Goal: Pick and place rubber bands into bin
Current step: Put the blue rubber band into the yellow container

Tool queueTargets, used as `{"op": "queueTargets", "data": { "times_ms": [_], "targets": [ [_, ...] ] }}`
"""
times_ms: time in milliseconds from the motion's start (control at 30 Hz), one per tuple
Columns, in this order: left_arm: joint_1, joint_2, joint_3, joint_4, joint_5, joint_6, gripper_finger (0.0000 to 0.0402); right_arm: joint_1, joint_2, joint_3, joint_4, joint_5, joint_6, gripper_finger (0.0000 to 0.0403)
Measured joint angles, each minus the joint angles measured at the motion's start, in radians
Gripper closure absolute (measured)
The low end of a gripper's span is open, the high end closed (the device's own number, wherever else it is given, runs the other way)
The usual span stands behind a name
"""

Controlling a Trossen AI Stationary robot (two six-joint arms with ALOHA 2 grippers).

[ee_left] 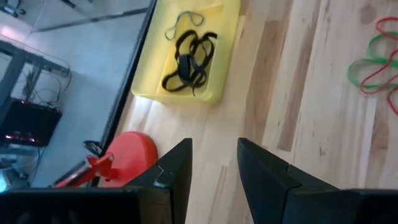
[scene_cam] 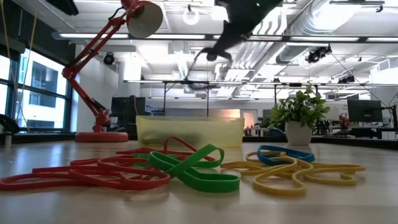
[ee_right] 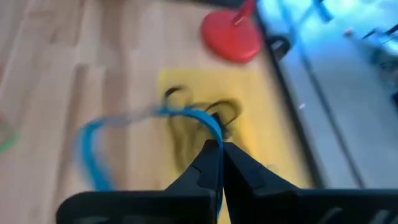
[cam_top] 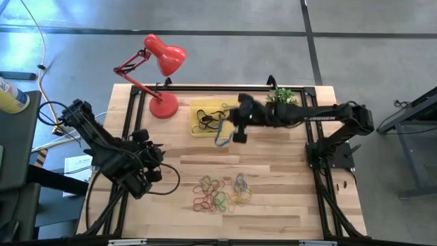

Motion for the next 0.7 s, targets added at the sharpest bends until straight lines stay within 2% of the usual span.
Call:
{"op": "queueTargets", "data": {
  "times_ms": [133,433,700],
  "targets": [
    [0.0,0.0,-0.028,0.041,0.004,-0.003,0.0284,-0.09,-0.001,0.038,0.0,0.0,-0.052,0.0402],
    [0.001,0.001,-0.05,0.072,-0.012,-0.019,0.0284,-0.28,0.044,0.038,0.035,-0.083,-0.06,0.0402],
    [0.002,0.001,-0.05,0.074,-0.02,-0.023,0.0284,-0.34,0.142,0.038,0.135,-0.183,-0.038,0.0402]
  ]
}}
